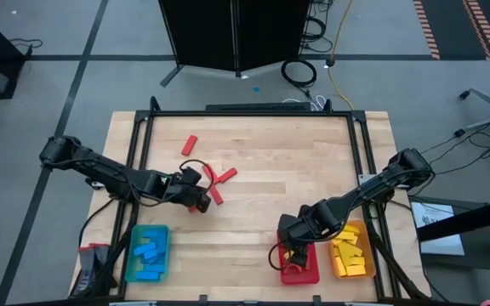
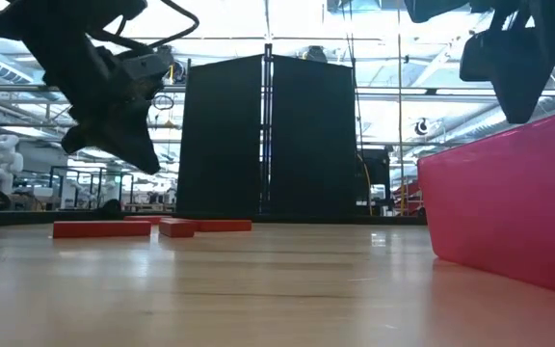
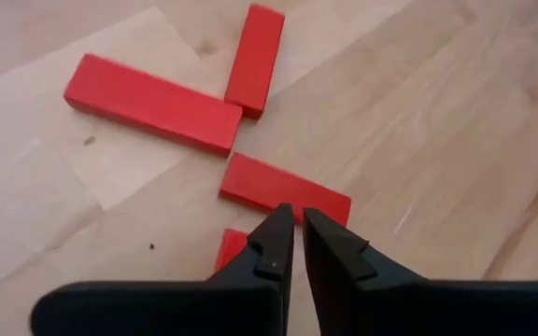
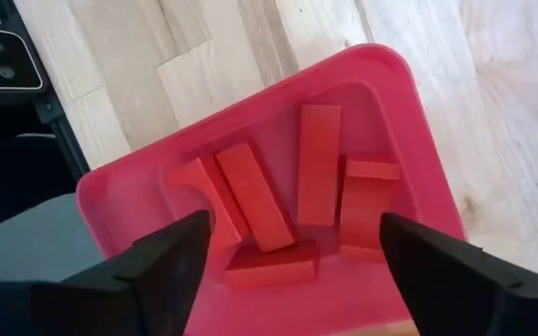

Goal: Sort blocks
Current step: Put the red block into the red bin

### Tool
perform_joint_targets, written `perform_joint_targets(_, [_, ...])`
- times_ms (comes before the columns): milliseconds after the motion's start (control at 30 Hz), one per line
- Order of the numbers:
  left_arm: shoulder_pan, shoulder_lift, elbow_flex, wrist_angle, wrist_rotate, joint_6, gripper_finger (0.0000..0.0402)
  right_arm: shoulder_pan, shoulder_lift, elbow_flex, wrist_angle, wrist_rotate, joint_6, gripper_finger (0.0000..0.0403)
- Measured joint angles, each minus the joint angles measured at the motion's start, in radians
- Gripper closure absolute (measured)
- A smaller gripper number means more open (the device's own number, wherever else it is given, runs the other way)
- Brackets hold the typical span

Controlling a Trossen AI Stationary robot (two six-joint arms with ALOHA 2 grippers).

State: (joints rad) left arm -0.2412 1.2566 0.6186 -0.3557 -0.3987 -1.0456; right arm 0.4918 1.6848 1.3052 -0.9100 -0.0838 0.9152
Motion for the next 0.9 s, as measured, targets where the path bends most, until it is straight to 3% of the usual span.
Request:
perform_joint_targets(200, [0.068, -0.078, 0.054, -0.001, 0.003, 0.107, 0.0364, -0.009, -0.013, 0.001, -0.002, 0.007, -0.019, 0.0090])
perform_joint_targets(300, [0.121, -0.124, 0.096, -0.041, -0.061, 0.163, 0.0363, -0.027, -0.042, 0.001, -0.021, 0.013, -0.044, 0.0101])
perform_joint_targets(467, [0.266, -0.148, 0.164, -0.354, -0.237, 0.101, 0.0363, -0.072, -0.103, 0.001, -0.078, 0.088, -0.078, 0.0115])
perform_joint_targets(600, [0.434, -0.101, 0.146, -0.508, -0.275, 0.089, 0.0381, -0.119, -0.139, 0.002, -0.116, 0.155, -0.070, 0.0124])
perform_joint_targets(900, [0.633, 0.078, 0.093, -0.196, -0.169, 0.266, 0.0399, -0.173, -0.142, 0.003, -0.116, 0.163, -0.132, 0.0157])
